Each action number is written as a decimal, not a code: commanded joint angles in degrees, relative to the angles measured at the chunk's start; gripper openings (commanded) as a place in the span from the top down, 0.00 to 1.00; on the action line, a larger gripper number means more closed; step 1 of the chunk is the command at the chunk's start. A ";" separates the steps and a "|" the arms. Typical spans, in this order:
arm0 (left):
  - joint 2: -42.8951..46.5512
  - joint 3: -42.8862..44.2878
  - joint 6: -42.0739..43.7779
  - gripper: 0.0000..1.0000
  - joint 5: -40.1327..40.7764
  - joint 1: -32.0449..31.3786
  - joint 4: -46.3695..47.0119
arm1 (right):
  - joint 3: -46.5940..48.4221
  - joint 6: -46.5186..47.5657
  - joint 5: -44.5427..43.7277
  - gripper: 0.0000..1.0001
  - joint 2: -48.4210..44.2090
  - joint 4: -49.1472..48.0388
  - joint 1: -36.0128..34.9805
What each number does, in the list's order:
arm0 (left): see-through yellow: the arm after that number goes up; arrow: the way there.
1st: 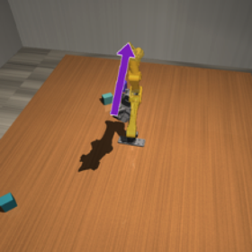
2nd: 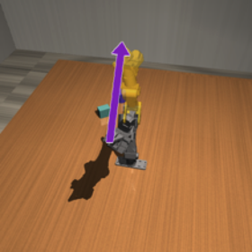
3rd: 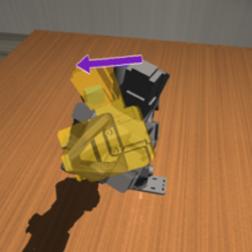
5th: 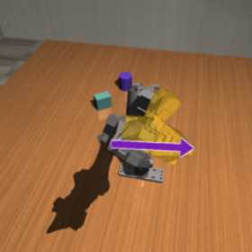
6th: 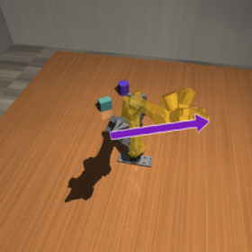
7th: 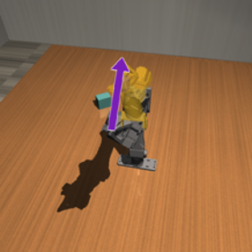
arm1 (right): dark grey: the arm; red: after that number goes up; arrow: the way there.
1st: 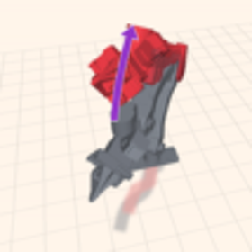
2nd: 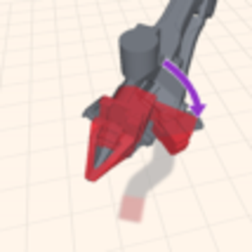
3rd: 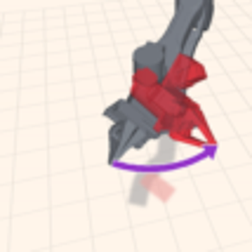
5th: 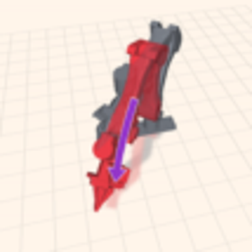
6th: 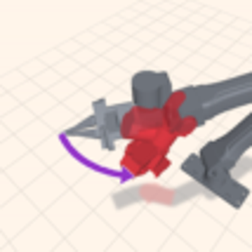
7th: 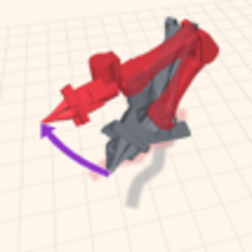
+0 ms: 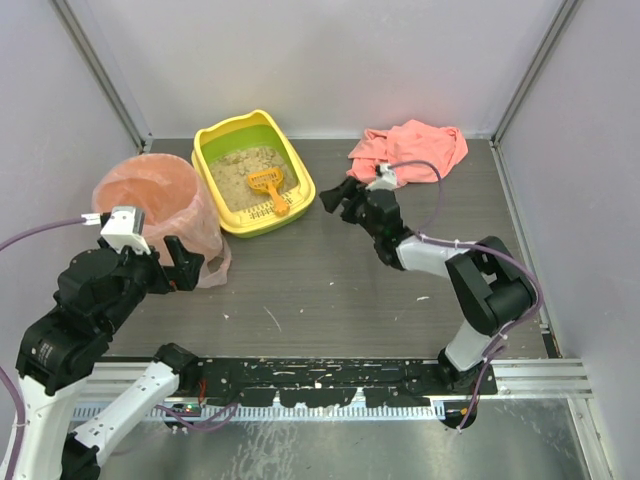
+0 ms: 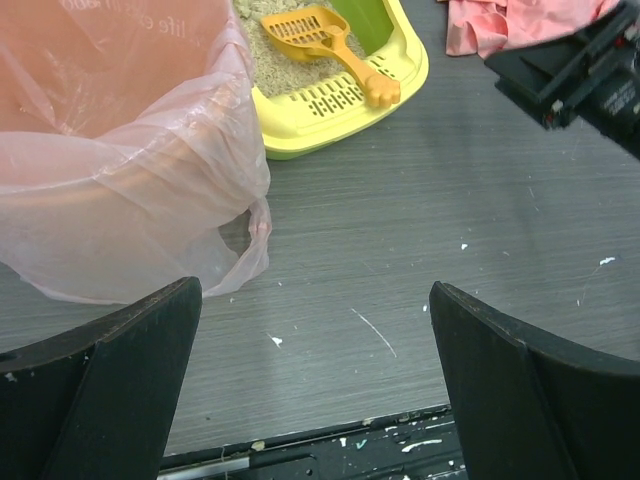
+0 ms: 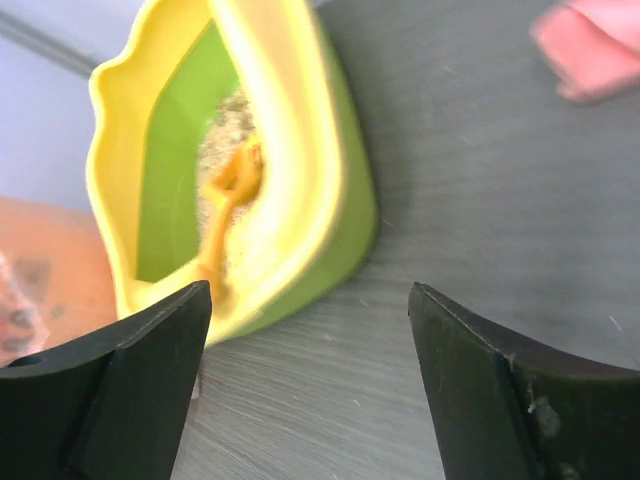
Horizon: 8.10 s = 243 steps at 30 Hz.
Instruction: Clean the litter box
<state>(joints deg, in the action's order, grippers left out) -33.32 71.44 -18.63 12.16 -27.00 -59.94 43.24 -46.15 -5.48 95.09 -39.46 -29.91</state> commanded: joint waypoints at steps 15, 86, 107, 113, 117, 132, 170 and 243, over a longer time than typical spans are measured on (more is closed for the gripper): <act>2.57 1.79 0.70 0.02 1.64 -0.15 -0.66 | 44.67 20.79 23.56 0.03 26.82 24.13 5.08; -24.43 13.11 3.60 0.02 18.00 -0.02 -1.43 | -16.17 14.98 3.96 0.17 -38.92 38.08 24.23; -51.28 23.09 9.77 0.29 9.18 10.13 5.39 | -0.73 24.78 9.76 0.13 -56.84 58.72 24.29; -55.48 24.06 8.73 0.54 9.03 11.52 5.03 | -0.64 26.07 9.70 0.13 -57.62 59.28 24.29; -57.74 24.10 8.45 0.70 8.31 11.49 4.62 | 0.04 26.37 9.93 0.13 -58.05 59.95 24.31; -61.44 31.21 3.30 0.97 -3.32 1.32 9.17 | -0.33 27.48 10.05 0.13 -58.92 60.41 24.29; -27.91 8.47 6.04 0.02 4.60 -7.54 21.15 | 4.58 18.92 6.06 0.10 -49.17 67.10 16.42; -19.16 2.21 3.87 0.02 -1.88 -7.54 16.30 | 27.26 46.42 -1.14 0.79 -1.59 54.85 10.49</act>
<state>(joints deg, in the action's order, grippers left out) -52.27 70.96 -15.62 11.51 -34.76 -44.80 72.29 -1.10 -12.03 96.33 15.09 -17.56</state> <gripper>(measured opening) 0.980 0.260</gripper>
